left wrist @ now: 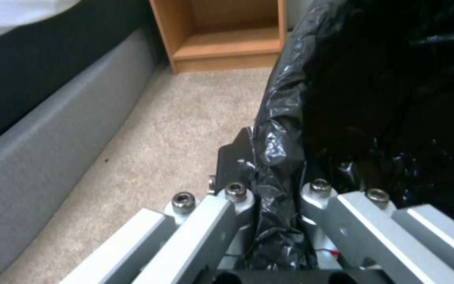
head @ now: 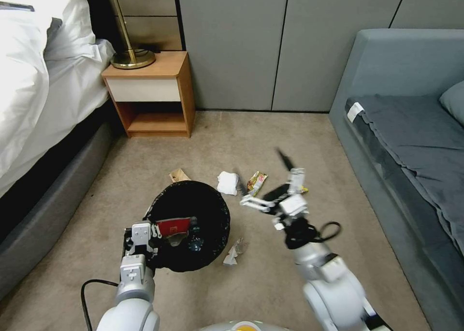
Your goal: Pick up the trash bin, then pick up the garbage from the floor and place it into the trash bin.
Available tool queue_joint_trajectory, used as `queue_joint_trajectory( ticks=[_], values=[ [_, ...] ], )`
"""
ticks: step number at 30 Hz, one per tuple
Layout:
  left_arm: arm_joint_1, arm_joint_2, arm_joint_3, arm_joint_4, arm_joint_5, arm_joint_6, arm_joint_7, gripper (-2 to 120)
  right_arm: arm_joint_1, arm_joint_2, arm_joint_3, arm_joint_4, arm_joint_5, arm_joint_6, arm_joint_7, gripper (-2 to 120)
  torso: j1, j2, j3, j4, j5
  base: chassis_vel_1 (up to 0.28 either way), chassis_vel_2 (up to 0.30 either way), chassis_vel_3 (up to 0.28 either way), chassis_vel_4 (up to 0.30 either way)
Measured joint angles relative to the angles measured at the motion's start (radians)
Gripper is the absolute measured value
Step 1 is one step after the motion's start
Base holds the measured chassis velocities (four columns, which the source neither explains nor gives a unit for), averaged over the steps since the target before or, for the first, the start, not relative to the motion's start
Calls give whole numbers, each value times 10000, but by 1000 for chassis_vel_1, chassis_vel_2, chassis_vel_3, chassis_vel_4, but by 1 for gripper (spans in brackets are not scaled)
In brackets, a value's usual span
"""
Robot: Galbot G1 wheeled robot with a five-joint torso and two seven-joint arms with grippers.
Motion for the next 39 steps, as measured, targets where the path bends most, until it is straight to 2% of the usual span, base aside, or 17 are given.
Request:
queue_joint_trajectory(
  ticks=[6,15,39],
  values=[
    [-86,62,17,30,-121,1,0,3,-788,374,471,-406,-73,373,449,100,-1,0,1,3,-1,0,0,0,0],
    [-158,130,53,-7,-326,42,-18,3,-1042,363,848,-1162,-5,816,414,100,0,0,1,2,0,0,0,0,0],
    [33,98,129,-249,-232,37,80,3,-494,33,478,-1530,-35,496,141,100,0,0,1,3,0,20,19,17,17]
  ],
)
